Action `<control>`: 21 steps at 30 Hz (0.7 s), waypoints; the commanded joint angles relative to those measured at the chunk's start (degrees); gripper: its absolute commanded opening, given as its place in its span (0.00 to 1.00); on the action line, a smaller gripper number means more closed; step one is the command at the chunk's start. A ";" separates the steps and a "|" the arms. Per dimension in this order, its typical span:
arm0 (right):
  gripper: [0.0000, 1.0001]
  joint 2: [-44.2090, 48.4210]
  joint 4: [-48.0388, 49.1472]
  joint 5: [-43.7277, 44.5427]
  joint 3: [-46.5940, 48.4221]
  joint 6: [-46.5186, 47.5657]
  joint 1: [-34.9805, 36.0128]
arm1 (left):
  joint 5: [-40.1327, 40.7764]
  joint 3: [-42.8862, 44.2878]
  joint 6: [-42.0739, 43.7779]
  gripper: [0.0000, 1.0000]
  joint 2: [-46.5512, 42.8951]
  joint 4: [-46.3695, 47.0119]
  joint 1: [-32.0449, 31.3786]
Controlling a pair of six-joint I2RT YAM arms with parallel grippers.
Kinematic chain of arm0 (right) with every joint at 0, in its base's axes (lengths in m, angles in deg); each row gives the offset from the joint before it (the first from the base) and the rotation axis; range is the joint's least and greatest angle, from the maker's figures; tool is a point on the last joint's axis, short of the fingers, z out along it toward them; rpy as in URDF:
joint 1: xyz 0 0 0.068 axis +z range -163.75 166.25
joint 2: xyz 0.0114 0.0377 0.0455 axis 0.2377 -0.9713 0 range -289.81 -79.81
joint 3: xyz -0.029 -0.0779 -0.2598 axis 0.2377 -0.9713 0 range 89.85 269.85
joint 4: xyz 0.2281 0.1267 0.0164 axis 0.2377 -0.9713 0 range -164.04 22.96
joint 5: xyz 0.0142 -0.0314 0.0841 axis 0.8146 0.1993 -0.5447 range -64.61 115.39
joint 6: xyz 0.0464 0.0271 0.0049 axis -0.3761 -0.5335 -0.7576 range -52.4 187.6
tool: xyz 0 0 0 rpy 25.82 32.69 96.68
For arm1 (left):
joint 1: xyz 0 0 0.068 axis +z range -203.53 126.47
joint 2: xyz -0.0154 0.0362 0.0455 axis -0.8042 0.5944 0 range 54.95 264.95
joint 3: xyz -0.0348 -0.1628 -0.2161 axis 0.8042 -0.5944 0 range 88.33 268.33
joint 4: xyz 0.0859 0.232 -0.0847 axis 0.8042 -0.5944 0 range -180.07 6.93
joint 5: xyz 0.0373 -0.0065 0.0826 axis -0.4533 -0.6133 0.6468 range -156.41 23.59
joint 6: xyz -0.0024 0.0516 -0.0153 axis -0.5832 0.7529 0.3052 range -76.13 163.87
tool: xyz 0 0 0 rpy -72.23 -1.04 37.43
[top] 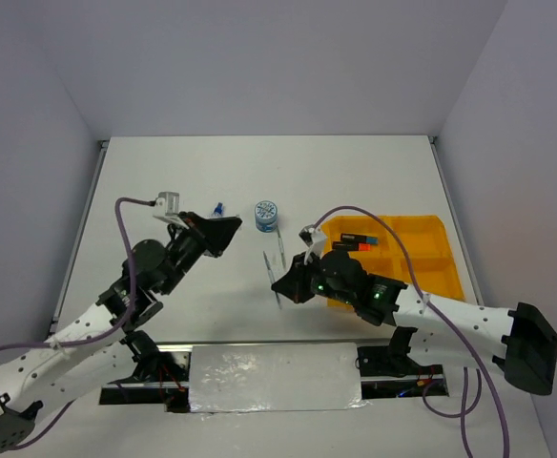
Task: Sort the stationery into containers
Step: Close the pen cap on the pen.
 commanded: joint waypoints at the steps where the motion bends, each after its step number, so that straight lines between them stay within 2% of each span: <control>1: 0.00 -2.22 12.54 12.07 4.42 -2.93 7.70 | -9.09 -4.67 3.37 0.00 -3.57 15.57 -0.20; 3: 0.00 -3.89 11.99 19.09 7.05 -3.45 10.36 | -10.60 -6.42 2.59 0.00 -6.29 19.26 -0.20; 9: 0.00 -4.43 13.57 26.51 9.00 -4.16 15.82 | -11.67 -8.37 2.31 0.00 -10.25 21.74 -0.20; 21: 0.00 -6.89 12.95 24.06 12.69 -0.47 18.54 | -11.31 -8.02 3.72 0.00 -9.56 21.21 -0.20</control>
